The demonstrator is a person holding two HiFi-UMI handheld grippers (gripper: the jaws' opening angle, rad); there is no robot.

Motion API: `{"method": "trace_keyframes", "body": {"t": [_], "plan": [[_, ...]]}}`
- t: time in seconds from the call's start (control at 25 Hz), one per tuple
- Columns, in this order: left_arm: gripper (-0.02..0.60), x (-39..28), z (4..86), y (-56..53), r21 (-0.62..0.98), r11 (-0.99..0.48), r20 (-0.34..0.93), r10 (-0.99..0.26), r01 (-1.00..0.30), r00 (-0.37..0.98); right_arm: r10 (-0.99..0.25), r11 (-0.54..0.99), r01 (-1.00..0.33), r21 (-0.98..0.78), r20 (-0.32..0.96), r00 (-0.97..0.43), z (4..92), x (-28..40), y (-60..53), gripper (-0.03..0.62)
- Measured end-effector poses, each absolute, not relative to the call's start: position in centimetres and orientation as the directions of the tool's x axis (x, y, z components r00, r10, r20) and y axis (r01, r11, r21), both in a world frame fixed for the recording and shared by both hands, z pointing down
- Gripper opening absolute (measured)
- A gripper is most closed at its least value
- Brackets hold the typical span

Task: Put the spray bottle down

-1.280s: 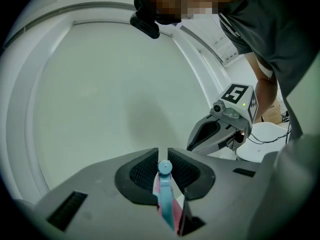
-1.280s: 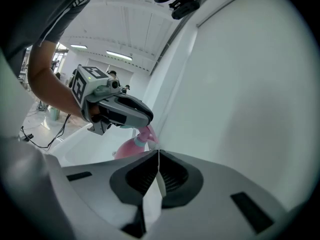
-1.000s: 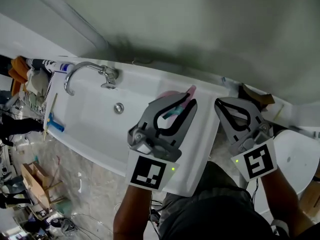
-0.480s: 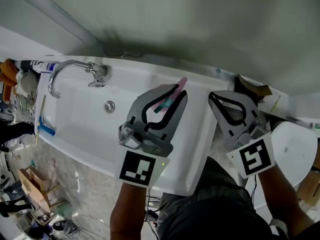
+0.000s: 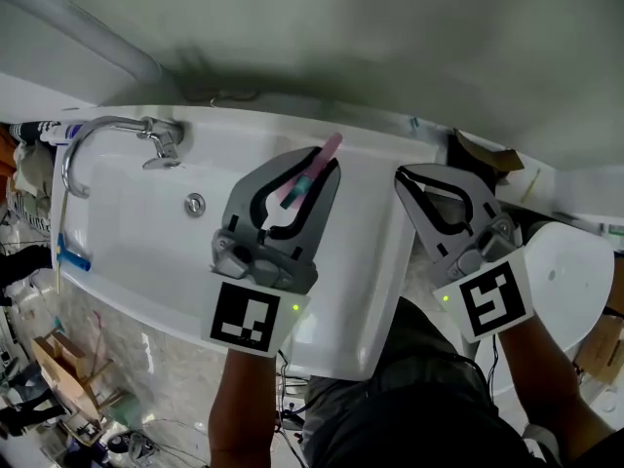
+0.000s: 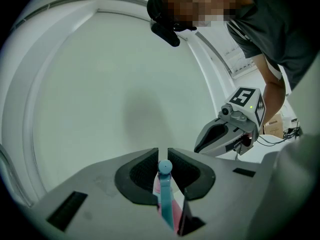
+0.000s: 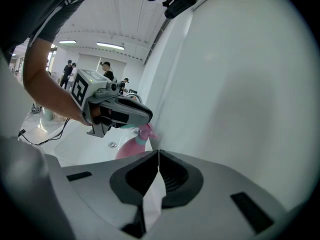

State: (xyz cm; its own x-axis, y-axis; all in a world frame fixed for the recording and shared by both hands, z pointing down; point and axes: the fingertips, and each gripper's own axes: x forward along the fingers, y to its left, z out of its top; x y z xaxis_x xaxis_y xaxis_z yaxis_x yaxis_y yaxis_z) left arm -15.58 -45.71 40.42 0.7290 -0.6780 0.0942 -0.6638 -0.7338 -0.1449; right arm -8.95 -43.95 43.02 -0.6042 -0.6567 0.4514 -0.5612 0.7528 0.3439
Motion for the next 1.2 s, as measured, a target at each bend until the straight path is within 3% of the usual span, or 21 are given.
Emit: {"method": "trace_keyframes", "body": {"t": [0.56,1.2], "plan": [[0.058,-15.1,43.0,-47.4,-0.06,-0.728,0.062,-0.686,-0.683,0.725,-0.663,0.744,-0.577,0.337,0.48,-0.575,45.0,-8.0,-44.6,0.009],[0.058,-16.5,42.8,-47.5,0.063,-0.721,-0.09,-0.693,-0.69,0.716,-0.669,0.736,-0.589,0.335,0.497,-0.553,46.3,-7.9,-44.0,0.009]]}}
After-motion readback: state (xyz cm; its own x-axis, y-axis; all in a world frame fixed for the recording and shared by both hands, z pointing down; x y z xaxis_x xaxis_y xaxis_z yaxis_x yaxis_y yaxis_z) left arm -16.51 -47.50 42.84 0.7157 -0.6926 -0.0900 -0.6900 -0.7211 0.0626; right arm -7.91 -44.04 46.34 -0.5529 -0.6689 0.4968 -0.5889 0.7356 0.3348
